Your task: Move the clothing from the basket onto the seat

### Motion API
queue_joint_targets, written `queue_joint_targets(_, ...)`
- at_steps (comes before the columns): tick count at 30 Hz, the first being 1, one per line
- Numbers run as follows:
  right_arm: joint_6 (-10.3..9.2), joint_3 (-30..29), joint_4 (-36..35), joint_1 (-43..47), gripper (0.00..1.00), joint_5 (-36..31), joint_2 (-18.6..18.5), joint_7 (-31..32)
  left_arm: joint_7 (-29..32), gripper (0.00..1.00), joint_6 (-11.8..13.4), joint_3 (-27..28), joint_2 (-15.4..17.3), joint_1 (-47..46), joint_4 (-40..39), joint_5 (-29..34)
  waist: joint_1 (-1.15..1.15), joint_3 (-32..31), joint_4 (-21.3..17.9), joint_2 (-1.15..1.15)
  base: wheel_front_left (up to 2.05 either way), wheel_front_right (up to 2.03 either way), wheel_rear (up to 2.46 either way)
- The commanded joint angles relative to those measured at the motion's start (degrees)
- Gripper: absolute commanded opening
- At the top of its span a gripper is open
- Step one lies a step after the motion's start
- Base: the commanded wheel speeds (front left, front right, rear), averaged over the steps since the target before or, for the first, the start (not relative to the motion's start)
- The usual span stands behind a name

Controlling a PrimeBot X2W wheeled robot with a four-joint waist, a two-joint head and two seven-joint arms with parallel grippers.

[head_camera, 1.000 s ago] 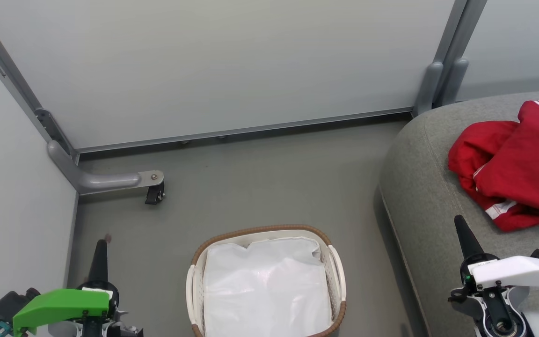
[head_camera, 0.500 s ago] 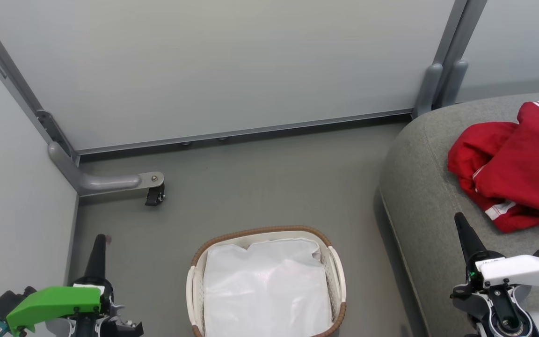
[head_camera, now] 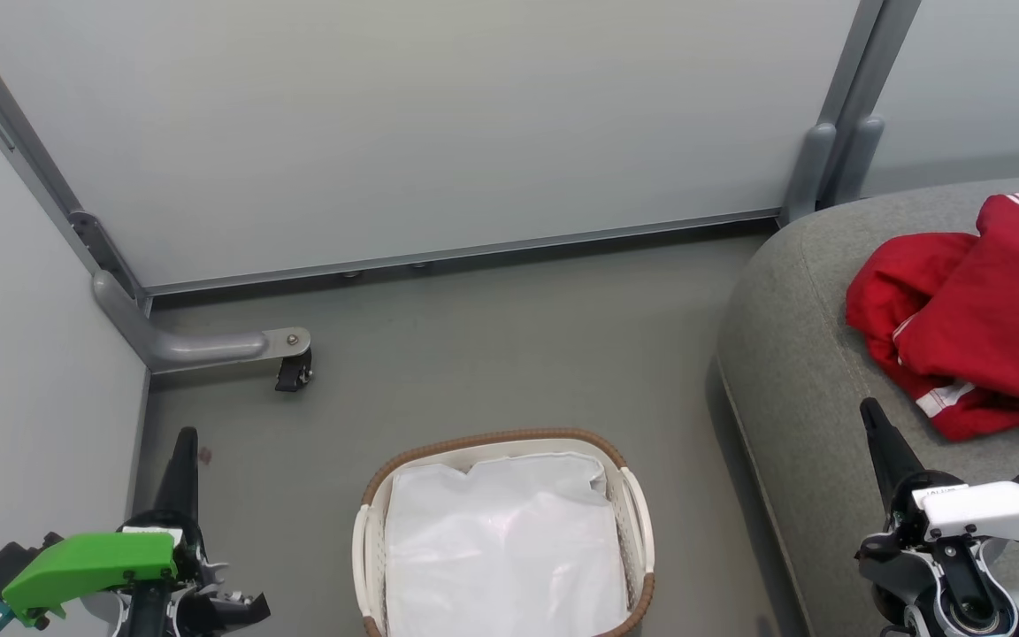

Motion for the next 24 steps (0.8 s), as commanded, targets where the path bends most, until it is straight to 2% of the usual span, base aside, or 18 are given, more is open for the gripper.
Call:
queue_joint_targets(1, -0.03, -0.2, -0.5, 0.4, 0.0, 1.1, -0.4, 0.3, 0.3, 0.0, -0.3, 0.4, 0.4, -1.1, -0.4, -1.1, 0.0, 0.0, 0.0, 0.0, 0.0, 0.0, 0.0)
queue_joint_targets(17, -0.03, -0.6, -1.2, 0.6, 0.0, 6.8, -0.4, 2.1, 1.9, 0.0, -0.4, 0.8, 0.4, -1.5, -1.4, -6.8, 0.0, -0.3, 0.0, 0.0, 0.0, 0.0, 0.0)
queue_joint_targets(24, -0.03, -0.6, -1.2, 0.6, 0.0, 6.8, -0.4, 2.0, 2.0, 0.0, -0.4, 0.8, 0.4, -1.4, -1.3, -6.8, 0.0, -0.4, 0.0, 0.0, 0.0, 0.0, 0.0)
